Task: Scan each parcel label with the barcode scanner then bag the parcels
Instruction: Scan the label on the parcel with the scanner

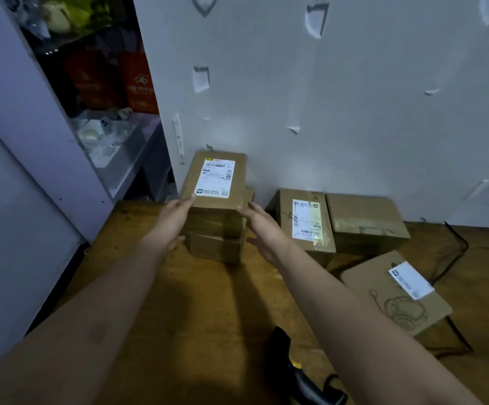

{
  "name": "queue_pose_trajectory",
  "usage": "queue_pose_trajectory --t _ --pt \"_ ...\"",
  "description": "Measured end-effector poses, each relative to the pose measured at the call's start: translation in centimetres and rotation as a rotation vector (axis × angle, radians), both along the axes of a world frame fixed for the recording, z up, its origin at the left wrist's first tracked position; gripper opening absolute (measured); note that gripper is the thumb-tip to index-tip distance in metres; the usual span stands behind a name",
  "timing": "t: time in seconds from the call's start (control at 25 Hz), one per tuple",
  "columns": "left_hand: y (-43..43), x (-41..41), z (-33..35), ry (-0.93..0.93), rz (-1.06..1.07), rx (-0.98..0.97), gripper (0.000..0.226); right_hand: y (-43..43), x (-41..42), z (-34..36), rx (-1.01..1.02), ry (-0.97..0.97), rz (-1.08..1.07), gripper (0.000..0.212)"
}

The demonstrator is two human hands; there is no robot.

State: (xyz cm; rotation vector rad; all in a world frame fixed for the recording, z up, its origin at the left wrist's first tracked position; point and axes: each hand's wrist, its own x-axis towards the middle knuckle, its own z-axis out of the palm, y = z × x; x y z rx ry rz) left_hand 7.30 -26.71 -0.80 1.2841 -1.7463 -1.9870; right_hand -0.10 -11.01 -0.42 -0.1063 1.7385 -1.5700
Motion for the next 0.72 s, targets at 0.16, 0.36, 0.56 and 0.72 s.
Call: queue_pose_trajectory --t 0.16,0.36,0.56,0.72 --pt "0.9 1.3 -0.9 0.080 0.079 0.086 0.039 0.9 1.6 0.5 0.079 0.027 -0.032 0.046" --pt "4.6 7.3 -2.7 0.122 0.097 0.098 0.028 4.7 5.3 -0.1 0.138 0.116 -0.157 0.030" --pt "5.9 10.7 -2.2 0.165 0.068 0.100 0.040 6.2 9.6 -0.3 0.027 0.155 -0.247 0.040" --pt "6.4 12.5 -1.4 0.204 0.058 0.163 0.041 6.5 11.0 0.8 -0.028 0.118 -0.301 0.025"
